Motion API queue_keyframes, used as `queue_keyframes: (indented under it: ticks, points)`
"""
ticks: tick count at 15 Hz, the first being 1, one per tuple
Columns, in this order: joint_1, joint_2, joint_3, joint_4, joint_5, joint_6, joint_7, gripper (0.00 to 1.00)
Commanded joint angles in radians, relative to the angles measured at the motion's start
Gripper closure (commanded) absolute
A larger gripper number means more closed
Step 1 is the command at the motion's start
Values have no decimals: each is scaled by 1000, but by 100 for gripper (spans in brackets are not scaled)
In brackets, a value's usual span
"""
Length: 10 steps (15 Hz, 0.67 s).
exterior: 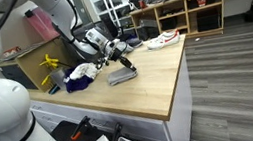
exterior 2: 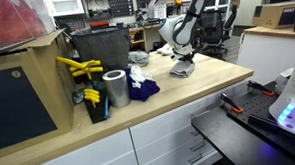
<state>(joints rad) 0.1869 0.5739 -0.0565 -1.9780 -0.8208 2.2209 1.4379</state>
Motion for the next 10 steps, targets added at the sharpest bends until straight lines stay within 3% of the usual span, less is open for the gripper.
queue_keyframes:
  ticks: [1,10]
  points:
    - [11,37,-11,32,-17,16,36,100]
    - [15,39,-29,9,-15,-2,107,100]
